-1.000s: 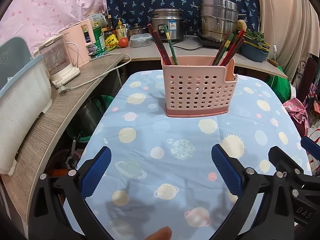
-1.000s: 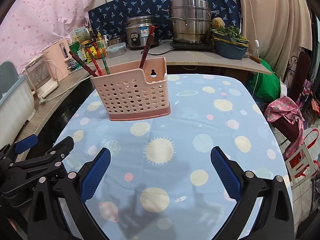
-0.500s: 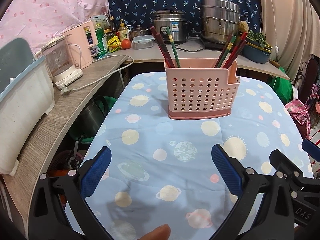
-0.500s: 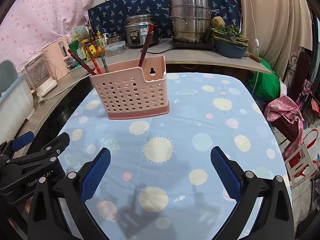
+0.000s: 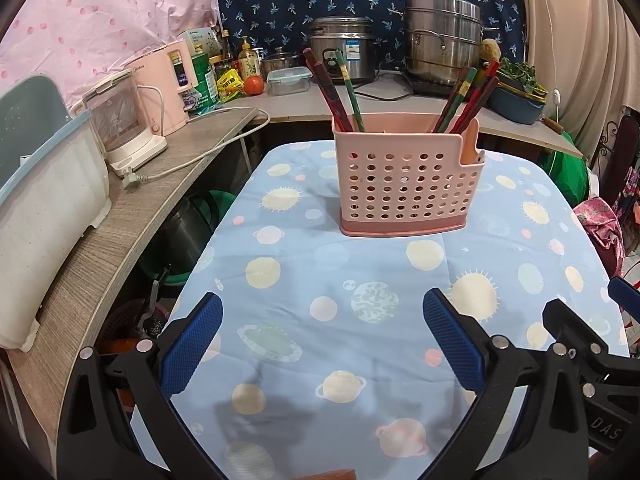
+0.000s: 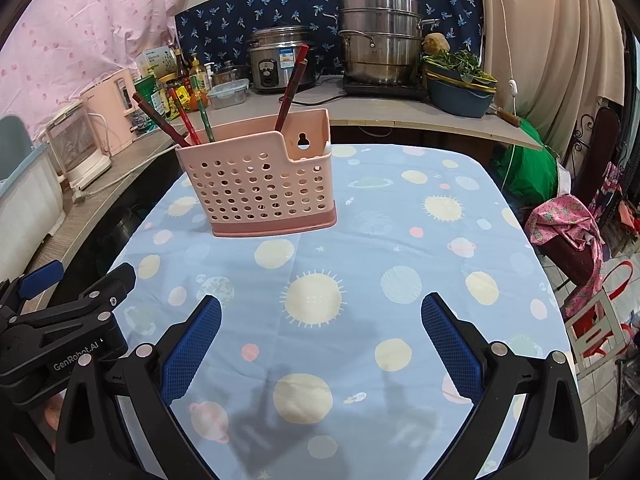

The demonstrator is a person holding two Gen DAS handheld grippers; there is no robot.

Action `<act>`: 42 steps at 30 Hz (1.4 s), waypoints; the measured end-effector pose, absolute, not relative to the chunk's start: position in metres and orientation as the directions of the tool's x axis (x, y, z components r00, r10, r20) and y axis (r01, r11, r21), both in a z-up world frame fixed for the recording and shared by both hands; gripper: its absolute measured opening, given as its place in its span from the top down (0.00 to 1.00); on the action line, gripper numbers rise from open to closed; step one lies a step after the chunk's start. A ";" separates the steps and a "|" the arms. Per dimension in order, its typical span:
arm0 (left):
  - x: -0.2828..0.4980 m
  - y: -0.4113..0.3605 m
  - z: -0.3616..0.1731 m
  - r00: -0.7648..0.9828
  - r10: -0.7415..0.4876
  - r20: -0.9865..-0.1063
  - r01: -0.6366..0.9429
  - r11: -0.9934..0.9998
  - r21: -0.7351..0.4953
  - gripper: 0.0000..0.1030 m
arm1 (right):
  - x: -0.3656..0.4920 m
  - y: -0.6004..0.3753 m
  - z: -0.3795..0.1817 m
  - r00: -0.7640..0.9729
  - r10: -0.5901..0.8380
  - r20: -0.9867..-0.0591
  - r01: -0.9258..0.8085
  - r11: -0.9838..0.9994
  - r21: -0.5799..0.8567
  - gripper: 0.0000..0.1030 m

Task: Organize utensils

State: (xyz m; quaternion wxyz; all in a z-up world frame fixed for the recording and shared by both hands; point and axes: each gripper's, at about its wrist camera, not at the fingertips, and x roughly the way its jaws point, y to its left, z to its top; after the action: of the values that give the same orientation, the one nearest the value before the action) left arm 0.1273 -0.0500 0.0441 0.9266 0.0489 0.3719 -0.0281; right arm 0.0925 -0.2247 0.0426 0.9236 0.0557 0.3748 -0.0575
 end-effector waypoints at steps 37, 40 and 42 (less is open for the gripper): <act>0.130 -0.044 0.045 0.717 0.007 -0.697 0.065 0.995 0.076 0.07 | 0.094 -0.227 0.042 0.708 -0.070 -0.702 0.154 0.986 0.057 0.06; 0.130 -0.045 0.045 0.718 0.008 -0.696 0.065 0.995 0.079 0.07 | 0.094 -0.228 0.042 0.708 -0.070 -0.703 0.155 0.986 0.058 0.06; 0.130 -0.045 0.045 0.719 0.009 -0.695 0.063 0.995 0.078 0.07 | 0.094 -0.228 0.042 0.708 -0.071 -0.703 0.155 0.986 0.057 0.06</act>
State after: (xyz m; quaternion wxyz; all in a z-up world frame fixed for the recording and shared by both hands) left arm 0.1299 -0.0445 0.0448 0.9258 0.0480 0.3748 -0.0146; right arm 0.0939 -0.2282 0.0423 0.9224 0.0561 0.3771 -0.0613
